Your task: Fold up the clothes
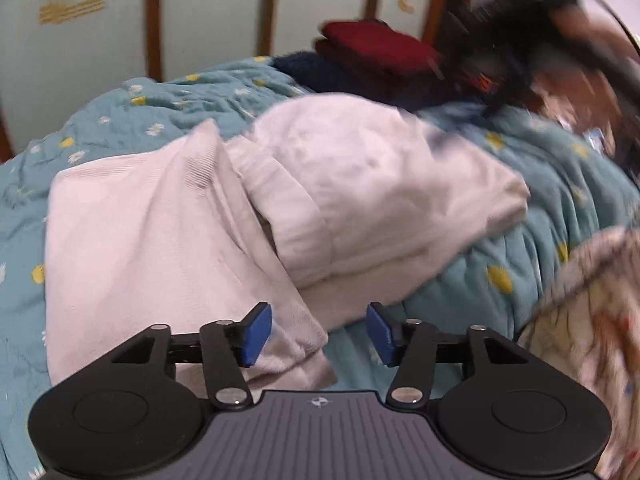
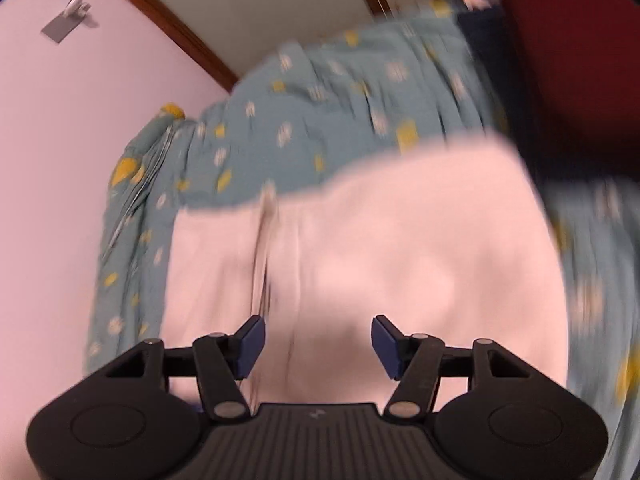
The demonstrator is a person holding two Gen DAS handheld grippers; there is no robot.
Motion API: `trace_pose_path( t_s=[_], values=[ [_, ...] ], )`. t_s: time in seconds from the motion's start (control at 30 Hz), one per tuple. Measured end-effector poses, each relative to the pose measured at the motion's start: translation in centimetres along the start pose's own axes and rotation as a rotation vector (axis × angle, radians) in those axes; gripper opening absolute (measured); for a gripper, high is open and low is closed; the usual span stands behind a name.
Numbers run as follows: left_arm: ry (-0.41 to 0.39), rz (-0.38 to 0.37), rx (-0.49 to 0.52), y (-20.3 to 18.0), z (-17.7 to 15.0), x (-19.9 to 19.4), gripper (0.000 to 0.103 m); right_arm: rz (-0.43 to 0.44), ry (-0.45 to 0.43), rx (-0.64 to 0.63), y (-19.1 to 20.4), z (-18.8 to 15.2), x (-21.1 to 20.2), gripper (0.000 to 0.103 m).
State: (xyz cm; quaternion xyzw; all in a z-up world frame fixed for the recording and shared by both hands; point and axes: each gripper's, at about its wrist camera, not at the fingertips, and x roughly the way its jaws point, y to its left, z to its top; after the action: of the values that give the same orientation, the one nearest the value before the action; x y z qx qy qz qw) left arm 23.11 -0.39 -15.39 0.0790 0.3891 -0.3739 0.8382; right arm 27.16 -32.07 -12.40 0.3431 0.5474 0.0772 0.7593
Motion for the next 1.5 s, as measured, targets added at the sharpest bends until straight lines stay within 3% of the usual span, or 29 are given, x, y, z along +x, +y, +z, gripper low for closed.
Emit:
trace_pose_path(
  t_s=[0.2,0.23,0.33,0.53,0.6,0.63,0.67,0.8,0.93,1.0,1.07,1.2,1.4,1.5],
  values=[
    [-0.121,0.114,-0.286,1.9,-0.3,-2.5,0.056,0.086,-0.067,0.298,-1.8,-5.3,5.5,0.059],
    [-0.147,0.129,-0.312,2.2,-0.5,-3.1,0.058,0.141,-0.075,0.361,-1.9,-6.2,6.7,0.059],
    [-0.191,0.160,-0.351,2.8,-1.0,-4.1,0.059,0.224,-0.142,0.545,-2.0,-8.7,9.3,0.059],
    [-0.175,0.173,-0.406,4.6,-1.8,-3.6,0.059,0.176,-0.271,0.689,-2.1,-9.7,12.5,0.058],
    [-0.160,0.168,-0.418,4.9,-1.8,-3.1,0.059,0.190,-0.343,0.739,-2.1,-10.0,13.0,0.051],
    [-0.155,0.160,-0.427,5.0,-1.9,-3.0,0.059,0.187,-0.372,0.732,-1.9,-10.1,12.8,0.039],
    [-0.149,0.148,-0.437,5.2,-1.9,-3.0,0.059,0.167,-0.401,0.682,-1.2,-10.1,12.3,0.029],
    [-0.127,0.071,-0.542,6.0,-1.6,-2.5,0.060,0.136,-0.466,0.492,1.1,-10.1,10.1,0.023],
    [-0.043,-0.168,-0.899,8.8,-1.0,0.2,0.062,0.199,-0.460,0.479,1.1,-9.5,7.5,0.023],
    [0.031,-0.265,-1.014,9.3,-0.5,2.6,0.062,0.220,-0.455,0.474,1.1,-9.2,6.7,0.023],
    [0.058,-0.283,-1.068,9.2,0.0,4.6,0.062,0.249,-0.463,0.466,1.2,-8.7,5.6,0.023],
    [0.028,-0.373,-1.190,9.4,1.1,6.7,0.062,0.287,-0.469,0.457,0.6,-8.2,4.1,0.023],
    [0.040,-0.458,-1.298,9.5,2.5,9.5,0.061,0.341,-0.435,0.456,-1.0,-8.3,4.6,0.023],
    [0.025,-0.480,-1.322,9.0,2.1,9.0,0.062,0.388,-0.428,0.486,-2.0,-8.6,4.9,0.023]
  ],
)
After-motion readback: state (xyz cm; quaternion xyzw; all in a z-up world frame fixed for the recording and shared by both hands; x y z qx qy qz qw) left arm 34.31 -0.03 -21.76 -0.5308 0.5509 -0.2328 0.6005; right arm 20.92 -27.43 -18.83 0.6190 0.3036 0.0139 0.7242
